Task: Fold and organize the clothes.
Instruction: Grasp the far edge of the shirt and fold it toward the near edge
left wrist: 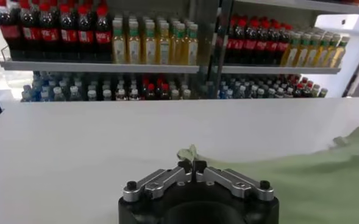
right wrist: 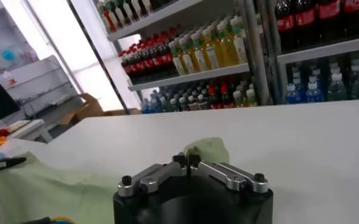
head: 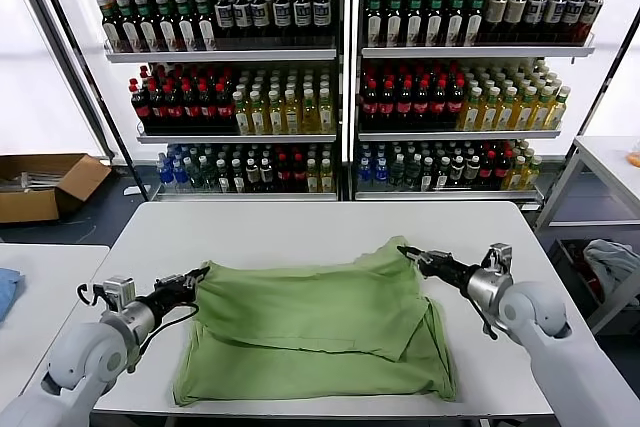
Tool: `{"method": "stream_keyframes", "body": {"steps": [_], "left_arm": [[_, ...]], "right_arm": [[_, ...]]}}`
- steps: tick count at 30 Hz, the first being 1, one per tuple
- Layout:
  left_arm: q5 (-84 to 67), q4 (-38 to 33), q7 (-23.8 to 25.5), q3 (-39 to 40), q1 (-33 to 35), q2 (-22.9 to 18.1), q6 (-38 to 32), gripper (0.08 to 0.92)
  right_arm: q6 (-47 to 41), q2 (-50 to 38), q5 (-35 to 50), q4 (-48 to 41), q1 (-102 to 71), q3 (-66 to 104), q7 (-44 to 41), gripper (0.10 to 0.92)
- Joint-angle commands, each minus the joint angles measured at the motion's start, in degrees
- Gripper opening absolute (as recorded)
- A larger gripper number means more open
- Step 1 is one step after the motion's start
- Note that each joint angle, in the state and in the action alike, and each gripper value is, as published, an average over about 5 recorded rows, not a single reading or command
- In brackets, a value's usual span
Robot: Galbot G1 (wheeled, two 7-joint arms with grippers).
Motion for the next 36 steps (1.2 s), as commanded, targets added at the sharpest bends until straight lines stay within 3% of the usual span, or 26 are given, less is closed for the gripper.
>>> {"method": "stream_keyframes", "body": {"steps": [1, 14, 26, 31, 36], "left_arm": [[0.99, -14.09, -2.52, -5.77, 16.19, 0.73, 0.73, 0.094], [8.22, -15.0, -1.78, -9.16, 24.41, -4.53, 0.77, 0.094], [11.6, -15.1, -0.63, -10.62, 27.09, -5.64, 0.7, 0.097], [11.97, -15.88, -1.18, -13.06, 27.87, -5.16, 0.74, 0.196], [11.08, -17.34, -2.67, -16.88, 28.86, -5.34, 0.71, 0.343]], "right_arm": [[0.15, -1.06, 1.4, 14.11, -19.37, 12.58, -0.03, 0.106], [2.37, -0.68, -5.03, 16.64, -30.06, 13.35, -1.06, 0.106], [1.97, -1.01, -5.24, 16.95, -30.92, 14.93, 0.05, 0.106], [1.9, -2.24, -4.62, 16.94, -30.39, 17.54, 0.02, 0.164], [7.31, -2.34, -10.99, 16.3, -31.12, 21.11, -1.34, 0.31]]}}
